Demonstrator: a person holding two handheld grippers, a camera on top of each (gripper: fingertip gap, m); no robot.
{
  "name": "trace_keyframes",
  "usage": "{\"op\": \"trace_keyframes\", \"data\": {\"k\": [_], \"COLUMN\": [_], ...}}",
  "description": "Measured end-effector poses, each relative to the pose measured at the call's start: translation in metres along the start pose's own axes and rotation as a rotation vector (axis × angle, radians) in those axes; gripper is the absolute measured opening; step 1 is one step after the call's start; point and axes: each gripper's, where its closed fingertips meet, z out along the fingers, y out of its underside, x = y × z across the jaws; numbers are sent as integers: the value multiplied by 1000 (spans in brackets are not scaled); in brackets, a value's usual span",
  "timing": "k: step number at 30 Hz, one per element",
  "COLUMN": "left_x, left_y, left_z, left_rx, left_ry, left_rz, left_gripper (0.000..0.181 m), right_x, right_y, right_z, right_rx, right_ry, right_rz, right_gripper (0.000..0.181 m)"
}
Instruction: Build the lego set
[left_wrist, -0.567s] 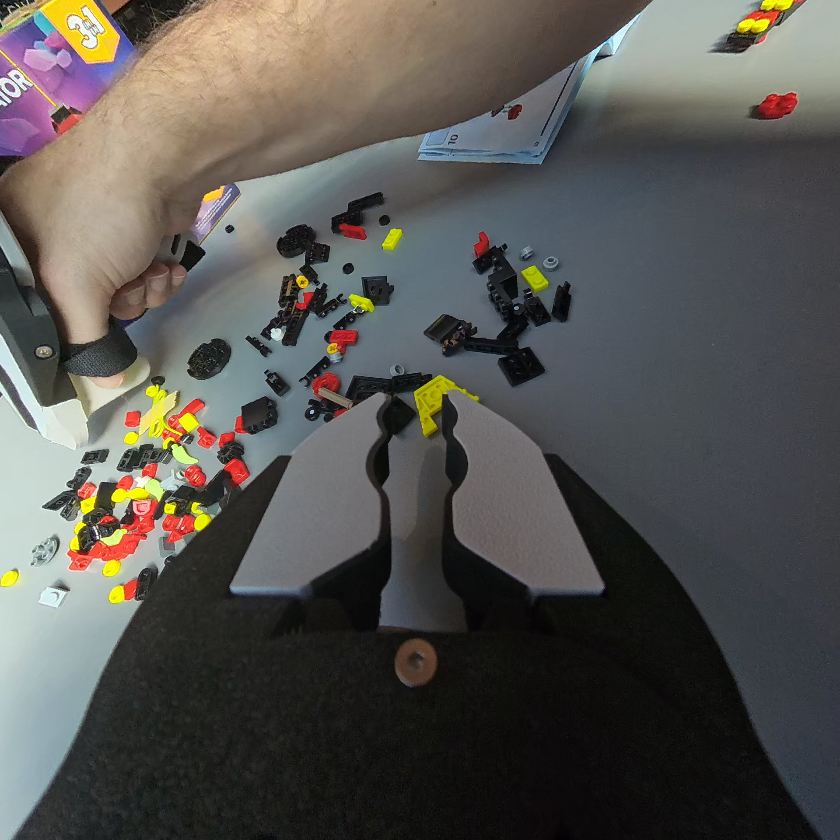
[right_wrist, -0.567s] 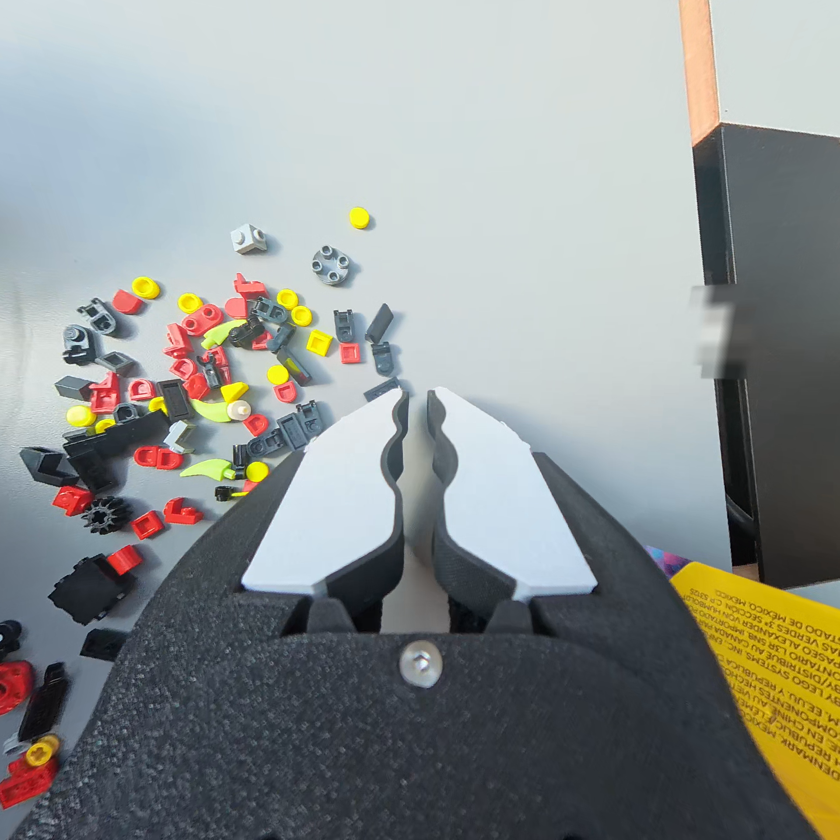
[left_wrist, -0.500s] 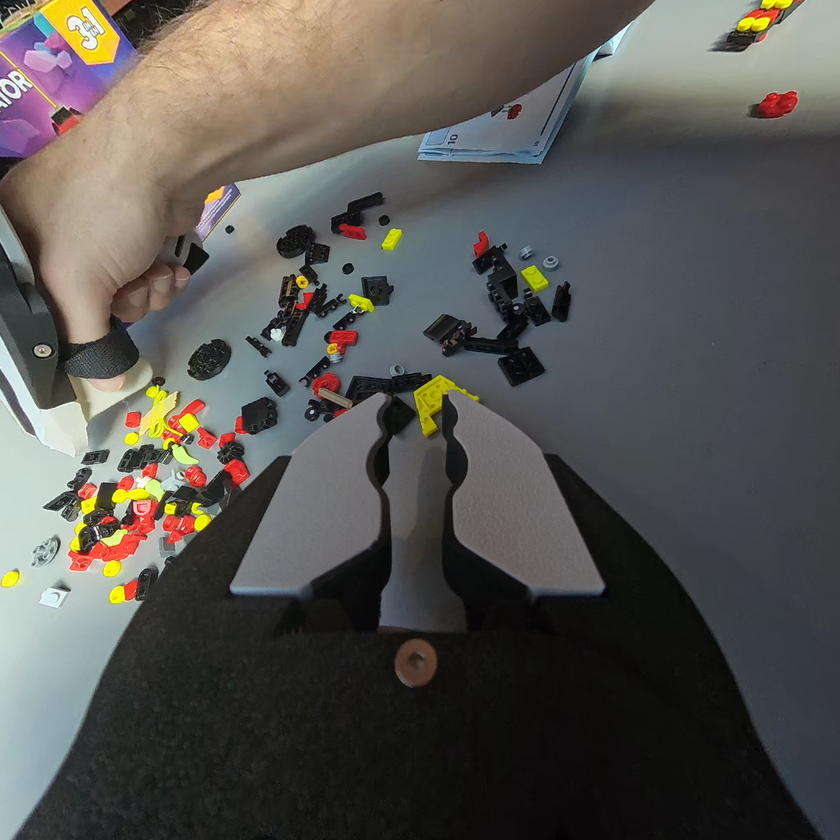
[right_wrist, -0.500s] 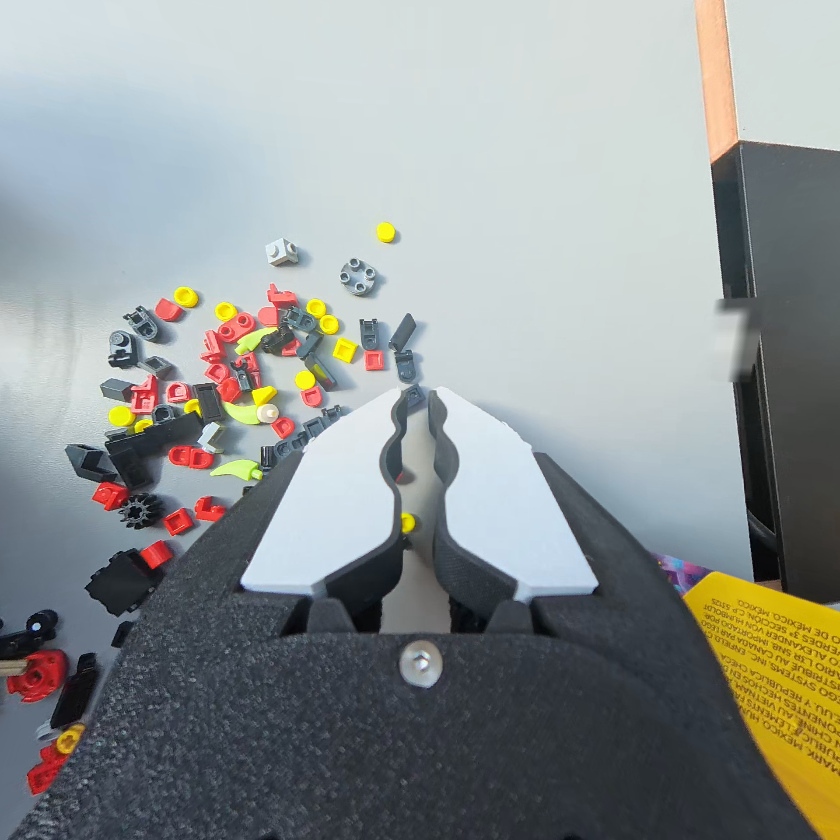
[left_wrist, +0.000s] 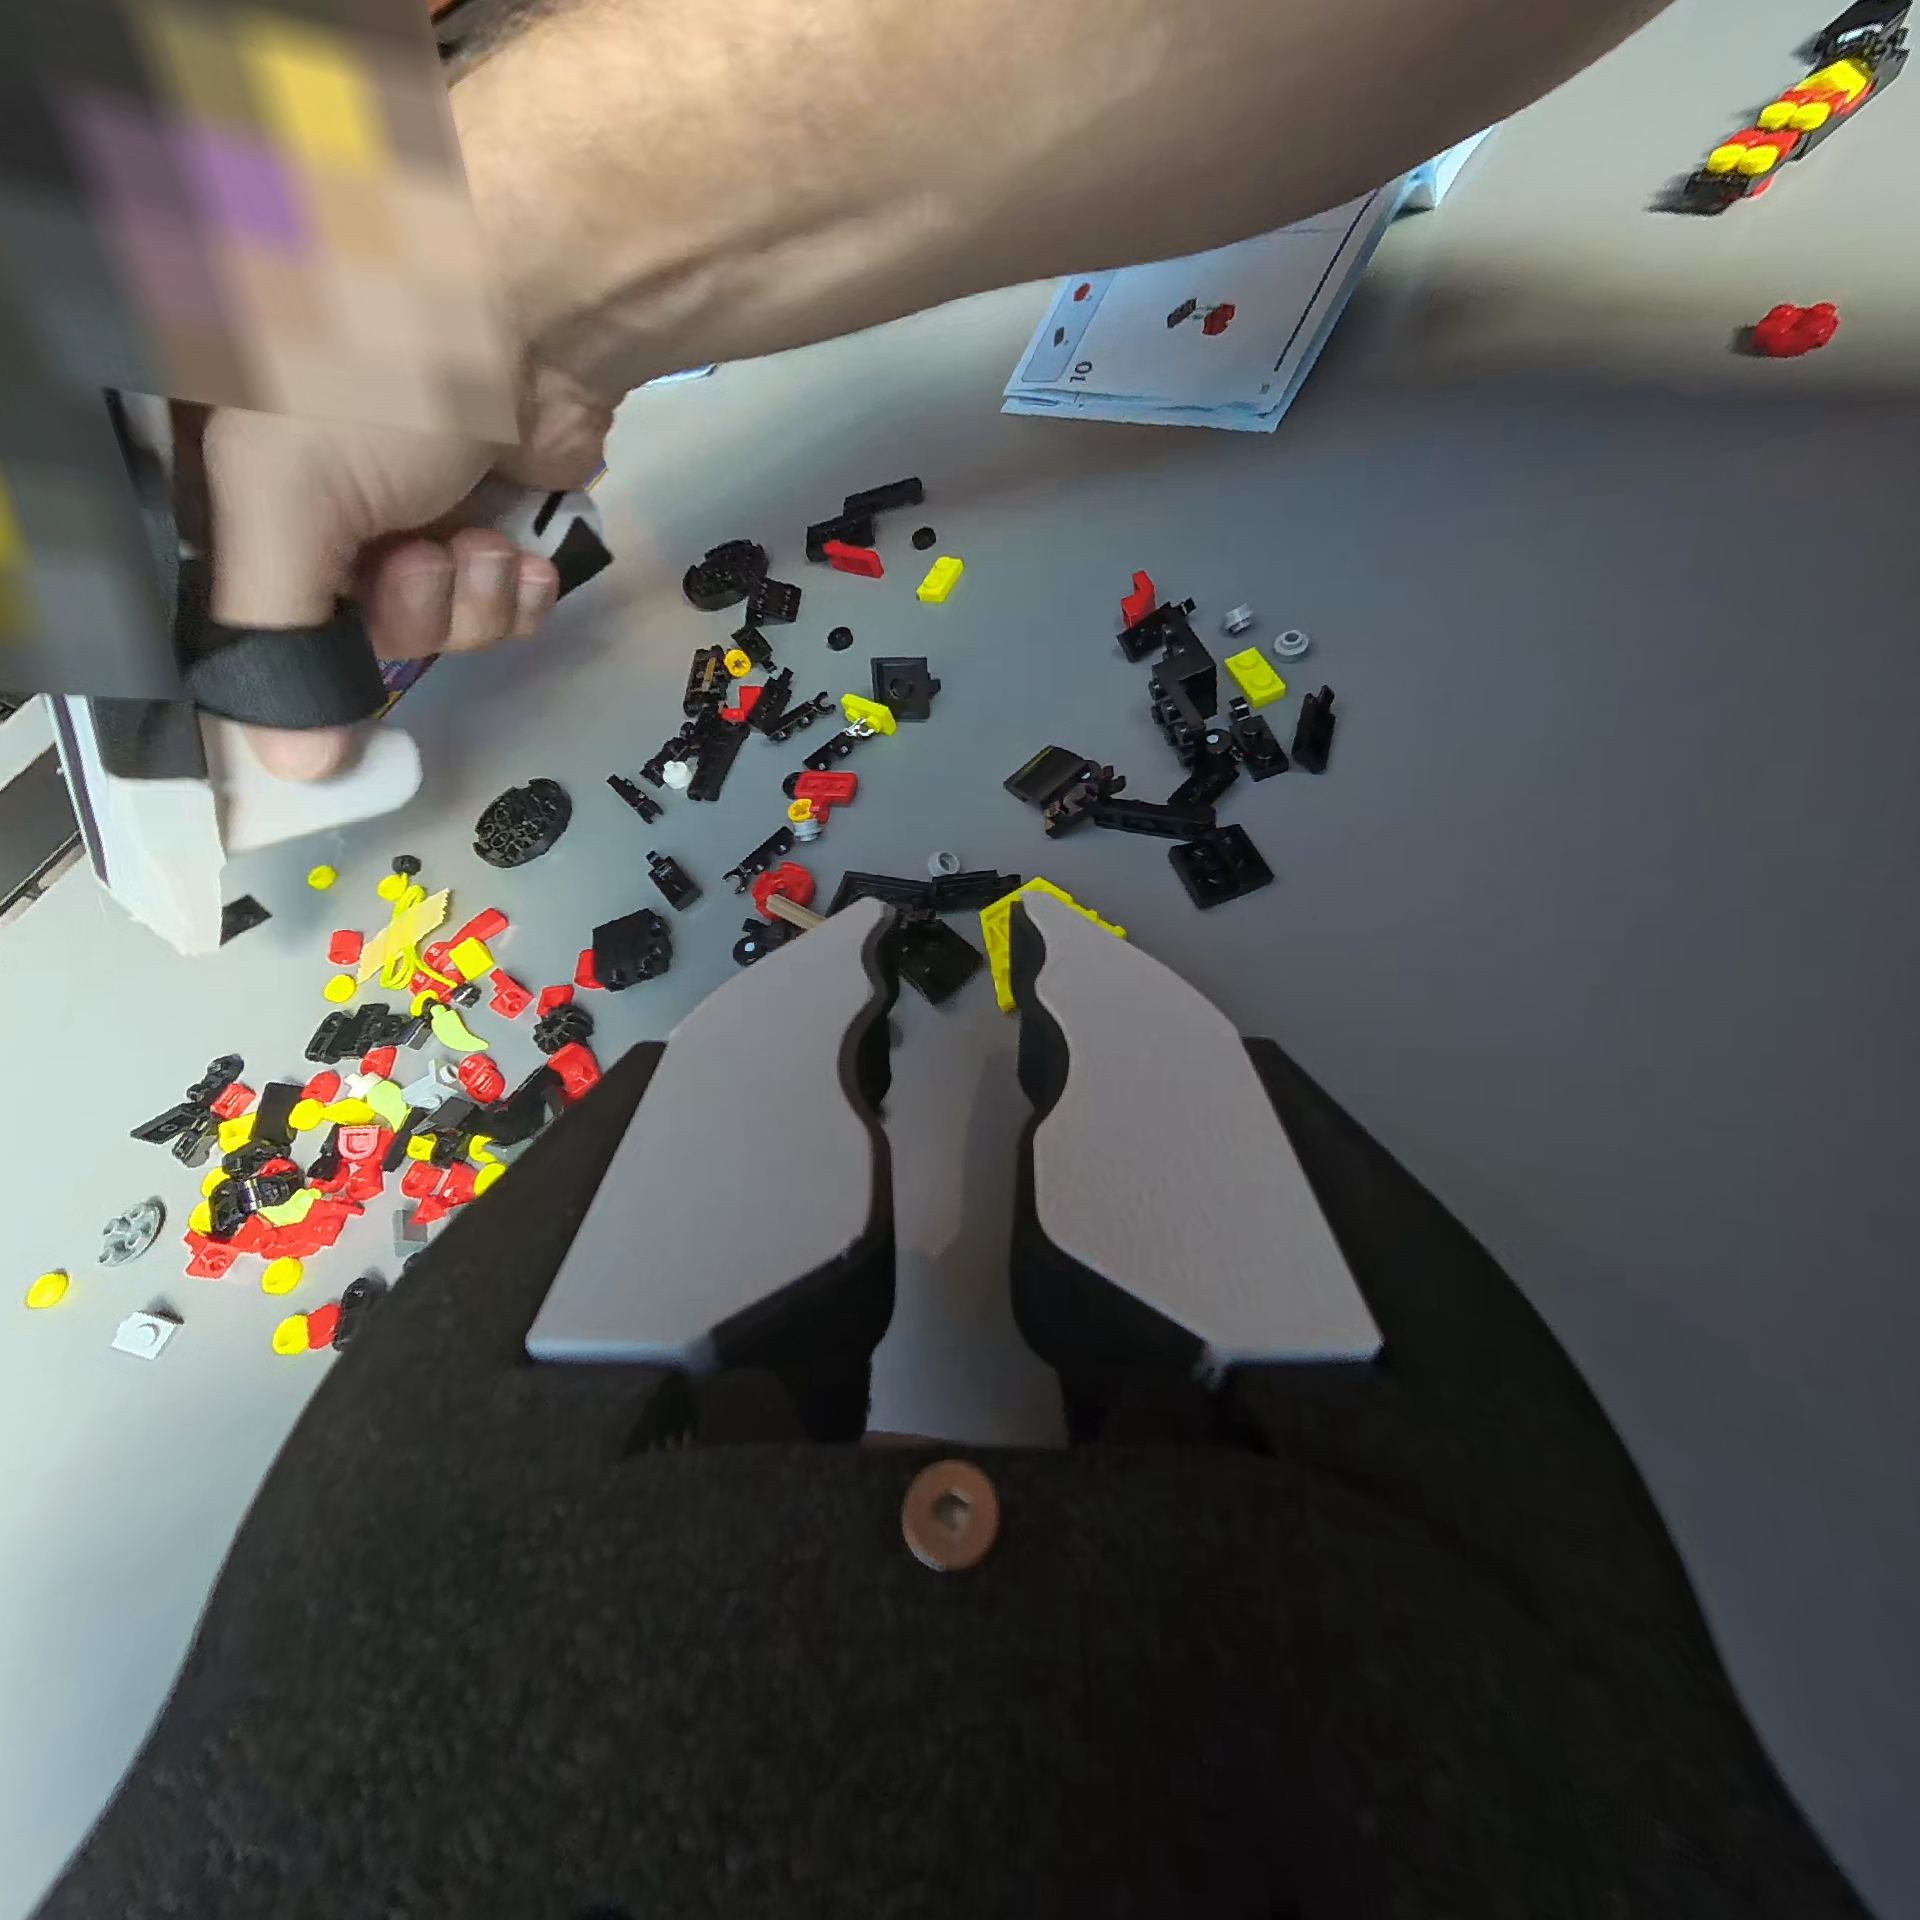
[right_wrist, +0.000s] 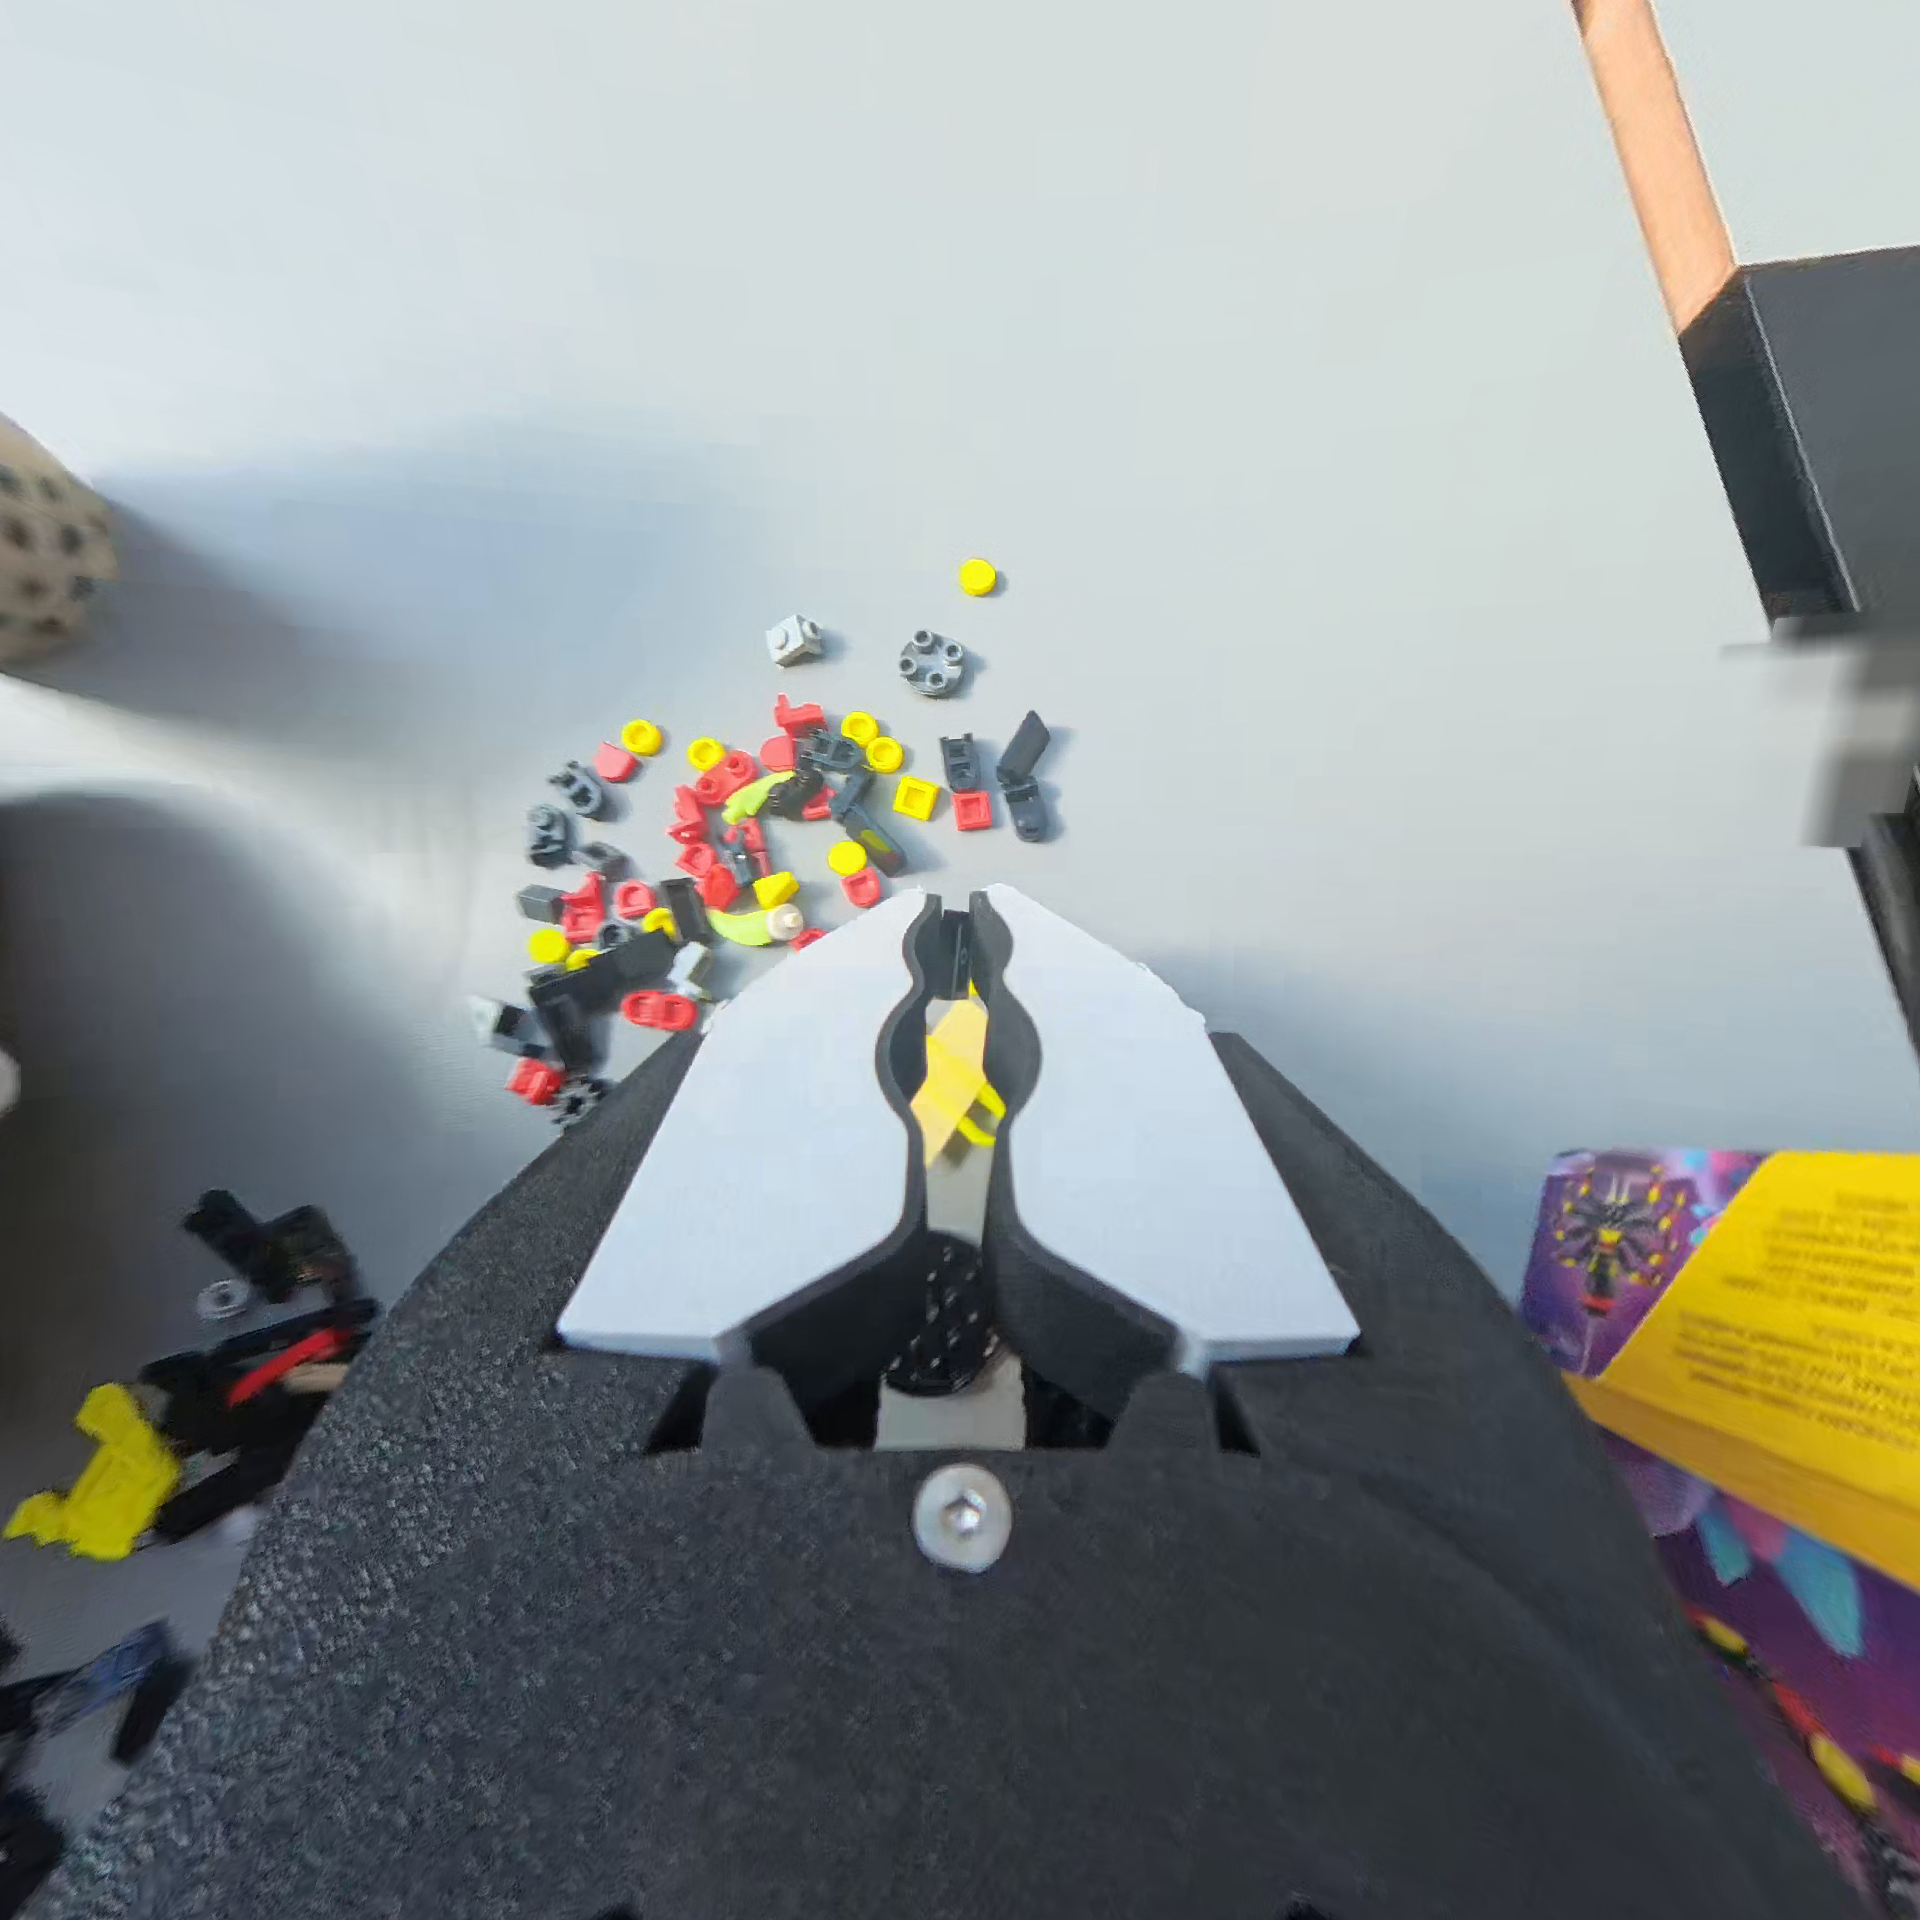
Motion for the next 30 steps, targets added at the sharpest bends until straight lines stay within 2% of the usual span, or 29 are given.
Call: {"op": "trace_keyframes", "data": {"k": [1,4,8,10,11,15,17,19,21,24,26,30], "left_x": [-2,-7,3,20,30,72,95,116,135,155,161,163], "left_y": [-2,-14,-52,-72,-80,-95,-94,-91,-89,-91,-95,-102], "left_z": [-1,-5,0,9,13,29,37,46,55,68,73,83], "left_rx": [12,44,112,150,158,168,146,115,92,64,57,62], "left_ry": [-8,-49,-33,37,75,171,222,272,329,398,417,452], "left_rz": [-9,4,64,51,45,83,101,113,117,145,178,182], "left_gripper": [20,20,20,20,20,20,20,20,20,20,20,20], "right_x": [-12,-53,-110,-140,-151,-205,-239,-268,-281,-285,-280,-273], "right_y": [-4,-9,13,41,62,163,209,242,263,270,266,268], "right_z": [-16,-81,-169,-202,-216,-259,-265,-256,-240,-220,-218,-216], "right_rx": [68,272,501,538,531,397,332,301,304,331,366,327], "right_ry": [-70,-234,-243,-152,-60,304,406,418,397,347,339,337], "right_rz": [90,299,479,542,560,690,783,874,955,999,994,960], "right_gripper": [4,4,4,4,4,4,4,4,4,5,5,6]}}
